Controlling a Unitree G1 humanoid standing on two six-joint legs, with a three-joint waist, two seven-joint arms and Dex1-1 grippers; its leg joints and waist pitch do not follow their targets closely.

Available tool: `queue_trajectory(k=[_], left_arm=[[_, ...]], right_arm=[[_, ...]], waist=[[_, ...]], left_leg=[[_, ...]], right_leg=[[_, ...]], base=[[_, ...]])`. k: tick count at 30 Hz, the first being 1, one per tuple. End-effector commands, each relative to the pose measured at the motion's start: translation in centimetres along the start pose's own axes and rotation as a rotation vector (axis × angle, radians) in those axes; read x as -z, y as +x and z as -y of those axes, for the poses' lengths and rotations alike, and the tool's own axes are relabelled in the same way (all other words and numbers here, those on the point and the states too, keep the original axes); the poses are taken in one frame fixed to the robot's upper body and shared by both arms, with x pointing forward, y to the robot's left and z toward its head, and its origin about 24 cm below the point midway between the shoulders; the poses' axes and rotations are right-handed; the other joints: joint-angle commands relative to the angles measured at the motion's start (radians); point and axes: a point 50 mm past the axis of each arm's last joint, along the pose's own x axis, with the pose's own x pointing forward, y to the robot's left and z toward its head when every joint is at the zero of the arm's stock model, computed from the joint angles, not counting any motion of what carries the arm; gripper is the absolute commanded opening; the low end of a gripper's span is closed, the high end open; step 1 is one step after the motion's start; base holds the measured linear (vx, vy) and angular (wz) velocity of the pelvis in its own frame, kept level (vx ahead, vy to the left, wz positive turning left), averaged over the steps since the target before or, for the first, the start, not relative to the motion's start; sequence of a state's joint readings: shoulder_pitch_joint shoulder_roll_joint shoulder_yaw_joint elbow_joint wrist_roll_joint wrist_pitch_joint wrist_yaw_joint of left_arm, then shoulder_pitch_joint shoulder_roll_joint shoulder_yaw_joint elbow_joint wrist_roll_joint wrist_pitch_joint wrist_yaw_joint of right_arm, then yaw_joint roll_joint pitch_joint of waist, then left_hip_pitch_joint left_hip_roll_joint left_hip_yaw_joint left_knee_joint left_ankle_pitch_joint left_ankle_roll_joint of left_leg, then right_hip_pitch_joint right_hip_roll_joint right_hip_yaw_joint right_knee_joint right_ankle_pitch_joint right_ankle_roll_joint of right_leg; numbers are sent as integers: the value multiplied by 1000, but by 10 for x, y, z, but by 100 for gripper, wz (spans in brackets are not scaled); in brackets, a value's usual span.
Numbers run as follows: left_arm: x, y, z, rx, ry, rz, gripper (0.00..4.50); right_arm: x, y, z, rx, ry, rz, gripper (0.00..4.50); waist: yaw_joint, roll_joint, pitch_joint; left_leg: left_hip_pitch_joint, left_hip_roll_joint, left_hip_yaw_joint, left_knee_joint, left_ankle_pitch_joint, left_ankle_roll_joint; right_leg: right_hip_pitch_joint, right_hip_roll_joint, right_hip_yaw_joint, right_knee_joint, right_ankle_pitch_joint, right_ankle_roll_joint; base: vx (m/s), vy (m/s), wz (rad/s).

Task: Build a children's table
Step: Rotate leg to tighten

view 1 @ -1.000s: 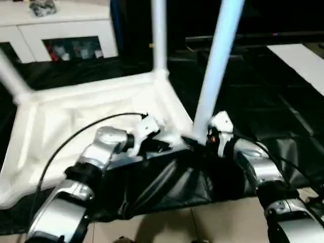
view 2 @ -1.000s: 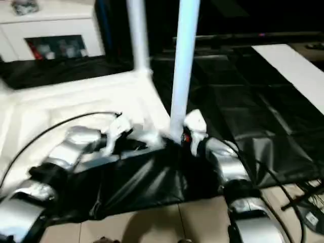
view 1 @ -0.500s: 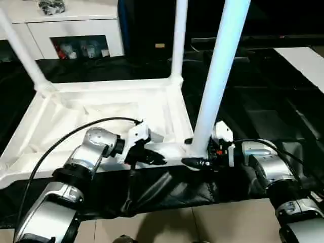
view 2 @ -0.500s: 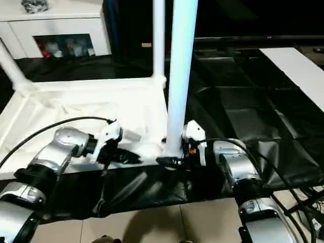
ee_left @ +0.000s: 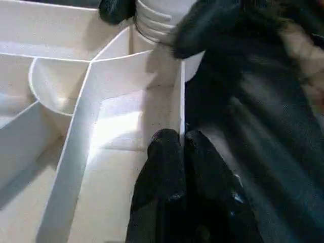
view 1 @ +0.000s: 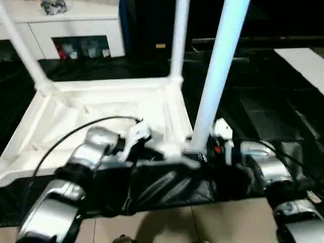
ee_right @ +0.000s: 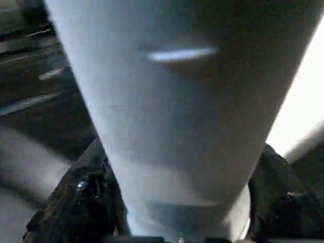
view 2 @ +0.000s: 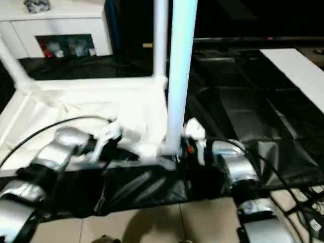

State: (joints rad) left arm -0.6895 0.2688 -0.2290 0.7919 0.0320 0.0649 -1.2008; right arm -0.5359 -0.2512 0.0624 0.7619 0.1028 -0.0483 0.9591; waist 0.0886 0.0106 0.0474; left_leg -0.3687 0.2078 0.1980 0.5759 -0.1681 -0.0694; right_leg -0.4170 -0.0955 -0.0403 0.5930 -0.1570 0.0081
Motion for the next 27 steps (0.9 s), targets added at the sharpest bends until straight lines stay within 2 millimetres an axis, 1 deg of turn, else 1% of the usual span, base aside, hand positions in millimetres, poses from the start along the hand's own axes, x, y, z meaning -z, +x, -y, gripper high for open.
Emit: queue_trajectory(k=[1, 2, 3, 5, 6, 7, 8, 9, 10, 11, 12, 14, 15, 16, 19, 20, 21, 22, 24, 25, 26, 27], left_arm=[[-19, 24, 2, -46, -9, 78, 0], [-22, 33, 3, -99, -27, 78, 0], [-23, 35, 4, -104, -32, 79, 0], [-26, 46, 7, -137, -32, 77, 0], [-27, 48, 7, -150, -30, 75, 0], [-30, 57, 11, -165, -50, 87, 0], [-31, 57, 11, -166, -50, 87, 0], [-32, 62, 13, -176, -51, 84, 0], [-32, 64, 13, -179, -40, 76, 0], [-32, 64, 14, -184, -30, 68, 0], [-32, 64, 14, -178, -27, 67, 0], [-33, 64, 15, -176, -29, 68, 0], [-32, 63, 14, -175, -29, 69, 0], [-32, 61, 14, -164, -25, 71, 0], [-31, 56, 13, -148, -17, 81, 0], [-30, 53, 13, -135, -14, 86, 0], [-30, 50, 12, -120, -14, 99, 0], [-31, 48, 12, -105, -16, 114, 0], [-32, 41, 12, -61, -10, 142, 0], [-32, 41, 12, -60, -9, 142, 0], [-31, 38, 12, -38, 2, 146, 0], [-31, 37, 12, -26, 6, 149, 0]], right_arm=[[4, 20, -8, 88, 9, -27, 274], [6, 27, -8, 188, 53, -21, 274], [6, 29, -9, 214, 66, -23, 274], [6, 38, -10, 311, 98, -27, 274], [6, 40, -10, 339, 104, -30, 274], [4, 48, -14, 376, 129, -5, 274], [4, 48, -14, 377, 130, -5, 274], [2, 55, -19, 384, 125, 8, 274], [1, 58, -23, 375, 110, 13, 309], [1, 59, -25, 375, 96, 19, 330], [0, 60, -26, 375, 94, 27, 344], [0, 59, -26, 388, 99, 38, 346], [-1, 58, -25, 388, 102, 48, 362], [-2, 56, -23, 387, 99, 50, 377], [-3, 49, -17, 373, 83, 66, 396], [-4, 45, -15, 356, 70, 71, 423], [-5, 40, -12, 331, 51, 73, 432], [-5, 37, -11, 309, 37, 73, 432], [-3, 27, -8, 225, 18, 61, 447], [-3, 27, -8, 223, 17, 61, 447], [-3, 23, -8, 179, 4, 52, 447], [-3, 20, -8, 157, -5, 48, 447]], waist=[[-6, -19, -59], [-8, -18, -58], [-10, -17, -57], [-12, -18, -58], [-13, -18, -57], [-14, -16, -58], [-15, -19, -58], [-14, -17, -58], [-16, -17, -58], [-16, -17, -57], [-16, -20, -58], [-16, -17, -57], [-17, -17, -58], [-16, -15, -59], [-17, -15, -59], [-18, -16, -59], [-18, -15, -60], [-17, -15, -61], [-17, -15, -63], [-15, -15, -65], [-14, -15, -66], [-9, -14, -69]], left_leg=[[15, 15, -8, -69, -292, 6], [16, 13, -9, -70, -298, 4], [16, 13, -9, -71, -306, 4], [14, 12, -10, -72, -304, 5], [14, 10, -10, -72, -312, 6], [14, 10, -11, -72, -314, 7], [13, 9, -11, -72, -319, 9], [15, 9, -10, -71, -323, 12], [14, 10, -10, -71, -324, 14], [13, 9, -11, -73, -330, 15], [11, 10, -11, -73, -330, 15], [12, 10, -11, -74, -338, 16], [11, 10, -12, -76, -339, 17], [12, 11, -13, -76, -339, 17], [11, 12, -12, -77, -338, 20], [10, 12, -11, -78, -337, 24], [10, 12, -11, -77, -331, 28], [9, 13, -10, -76, -328, 31], [6, 12, -7, -71, -294, 50], [7, 12, -6, -68, -269, 59], [7, 12, -4, -66, -256, 64], [7, 13, -3, -63, -229, 76]], right_leg=[[41, -41, 23, -81, -421, -183], [39, -40, 22, -84, -447, -170], [36, -39, 22, -88, -461, -162], [37, -38, 22, -90, -465, -150], [36, -38, 21, -93, -475, -143], [36, -37, 21, -93, -475, -140], [36, -37, 20, -94, -476, -135], [34, -37, 20, -96, -476, -135], [32, -37, 21, -97, -474, -134], [33, -37, 20, -97, -481, -130], [33, -37, 20, -97, -479, -127], [32, -36, 20, -97, -473, -129], [35, -37, 19, -96, -469, -129], [35, -37, 20, -96, -460, -131], [36, -36, 20, -93, -418, -144], [38, -35, 20, -92, -408, -149], [39, -35, 20, -91, -391, -155], [41, -36, 20, -90, -380, -160], [46, -35, 21, -83, -311, -183], [47, -35, 22, -79, -277, -197], [48, -35, 22, -77, -258, -206], [52, -35, 21, -73, -219, -220]], base=[[0, 0, 0], [0, 0, 0], [0, 0, 0], [0, 0, 0], [0, 0, 0], [0, 0, 0], [0, 0, 0], [0, 0, 0], [0, 0, 0], [0, 0, 0], [0, 0, 0], [0, 0, 0], [0, 0, 0], [0, 0, 0], [0, 0, 0], [0, 0, 0], [0, 0, 0], [0, 0, 0], [0, 0, 0], [0, 0, 0], [0, 0, 0], [0, 0, 0]])
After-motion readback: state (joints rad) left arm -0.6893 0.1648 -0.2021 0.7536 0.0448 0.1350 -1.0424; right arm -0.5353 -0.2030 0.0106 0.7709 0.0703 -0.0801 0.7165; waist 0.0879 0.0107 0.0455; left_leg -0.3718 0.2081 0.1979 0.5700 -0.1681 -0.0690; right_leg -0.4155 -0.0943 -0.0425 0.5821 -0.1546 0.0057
